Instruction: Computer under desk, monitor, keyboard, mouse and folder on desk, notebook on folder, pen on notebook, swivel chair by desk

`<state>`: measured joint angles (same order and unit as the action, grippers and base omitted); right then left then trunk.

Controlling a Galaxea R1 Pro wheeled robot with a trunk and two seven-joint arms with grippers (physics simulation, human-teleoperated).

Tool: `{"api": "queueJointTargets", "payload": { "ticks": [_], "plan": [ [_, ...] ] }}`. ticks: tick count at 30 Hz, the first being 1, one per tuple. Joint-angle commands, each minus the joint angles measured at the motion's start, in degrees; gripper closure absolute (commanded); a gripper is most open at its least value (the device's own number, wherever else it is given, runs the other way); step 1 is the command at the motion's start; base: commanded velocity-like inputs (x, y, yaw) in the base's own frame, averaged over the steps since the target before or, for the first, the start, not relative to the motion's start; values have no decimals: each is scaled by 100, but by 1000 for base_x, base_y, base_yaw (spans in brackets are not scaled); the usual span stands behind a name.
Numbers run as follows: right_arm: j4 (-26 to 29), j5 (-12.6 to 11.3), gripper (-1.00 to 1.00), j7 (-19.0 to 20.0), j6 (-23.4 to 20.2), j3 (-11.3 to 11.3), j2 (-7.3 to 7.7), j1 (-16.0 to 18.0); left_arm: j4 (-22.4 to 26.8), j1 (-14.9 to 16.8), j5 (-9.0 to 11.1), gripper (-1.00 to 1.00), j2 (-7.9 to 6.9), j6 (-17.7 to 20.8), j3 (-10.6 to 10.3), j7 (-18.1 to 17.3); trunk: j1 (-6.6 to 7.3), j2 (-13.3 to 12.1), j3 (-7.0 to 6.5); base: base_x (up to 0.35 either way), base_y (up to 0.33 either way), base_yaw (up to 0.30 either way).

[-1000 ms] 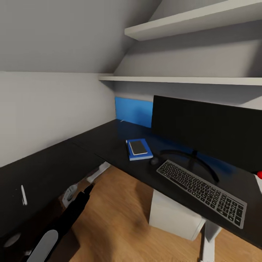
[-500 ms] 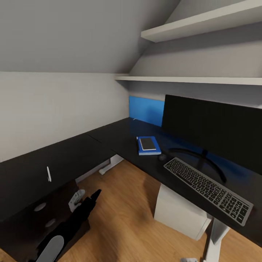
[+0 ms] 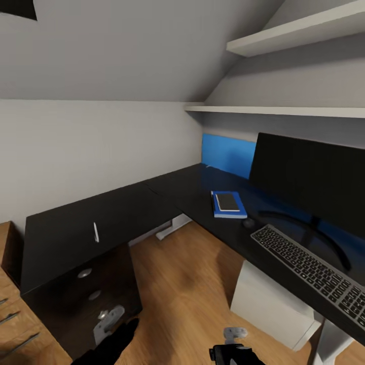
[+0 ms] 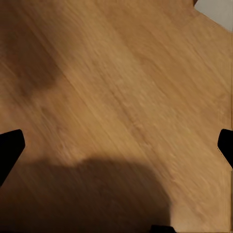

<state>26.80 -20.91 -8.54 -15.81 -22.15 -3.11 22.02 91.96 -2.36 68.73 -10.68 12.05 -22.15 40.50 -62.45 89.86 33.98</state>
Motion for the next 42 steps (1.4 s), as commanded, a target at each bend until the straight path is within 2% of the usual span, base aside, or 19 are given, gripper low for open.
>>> {"api": "queueJointTargets", "payload": {
  "ticks": [1, 3, 4, 7, 8, 9, 11, 14, 16, 24, 26, 28, 30, 35, 36, 42],
  "plan": [
    [29, -60, -100, -194, -55, -50, -45, 23, 6, -100, -19, -100, -7, 14, 7, 108, 0, 3, 4, 0, 0, 279],
    [58, -61, -100, -446, -99, -54, -148, 54, 0, -280, -152, -100, -15, 12, 24, 216, 0, 3, 5, 0, 0, 279],
    [80, -60, -100, -638, -127, -57, -246, 74, -4, -422, -334, -100, -21, 5, 28, 291, 0, 3, 5, 0, 0, 279],
    [215, -56, -100, -840, -160, -66, -366, 95, -15, -649, -676, -100, -26, -4, 11, 378, 0, 3, 5, 0, 0, 279],
    [275, -56, -100, -867, -167, -71, -381, 98, -21, -700, -727, -100, -27, -7, 7, 385, 0, 3, 5, 0, 0, 279],
    [855, -13, -100, -961, -541, -389, -414, 103, -224, -962, -881, -100, -19, -15, 3, 417, 0, 3, 6, 0, 0, 270],
    [1108, -1, -100, -984, -813, -497, -412, 96, -266, -996, -896, -100, -8, -14, 2, 419, 0, 3, 7, 0, 0, 269],
    [1857, 15, -100, -1106, -1425, -633, -407, 70, -367, -1031, -885, -100, 21, -12, 16, 420, 0, 3, 7, 0, 0, 268],
    [2530, 17, -100, -1362, -1924, -685, -404, 57, -532, -1046, -871, -100, 43, -14, 22, 413, 0, 3, 7, 0, 0, 275],
    [3281, 20, -100, -1806, -2364, -736, -404, 39, -649, -1054, -864, -100, 58, -18, 18, 399, 0, 3, 8, 0, 0, 278],
    [4289, 28, -100, -1895, -2840, -763, -402, 9, -588, -1055, -904, -100, 49, -19, 19, 399, 0, 3, 8, 0, 0, 280],
    [4747, 50, -100, -1902, -3094, -832, -398, -31, -501, -1059, -911, -100, 39, -19, 17, 407, 0, 3, 8, 0, 0, 279],
    [5559, 167, -100, -1934, -3518, -1097, -399, -113, -403, -1067, -919, -100, 34, -19, 18, 418, 0, 3, 8, 0, 0, 277],
    [6007, 324, -100, -2127, -3764, -1270, -487, -84, -381, -1066, -912, -100, 58, -19, 31, 429, 0, 3, 8, 0, 0, 279],
    [6012, 340, -100, -2185, -3793, -1287, -544, -22, -381, -1065, -911, -100, 58, -19, 36, 430, 0, 3, 8, 0, 0, 281],
    [6004, 363, -100, -2274, -3833, -1308, -618, 111, -380, -1065, -939, -100, 58, -19, -1, 422, 0, 3, 8, 0, 0, 279]
  ]
}}
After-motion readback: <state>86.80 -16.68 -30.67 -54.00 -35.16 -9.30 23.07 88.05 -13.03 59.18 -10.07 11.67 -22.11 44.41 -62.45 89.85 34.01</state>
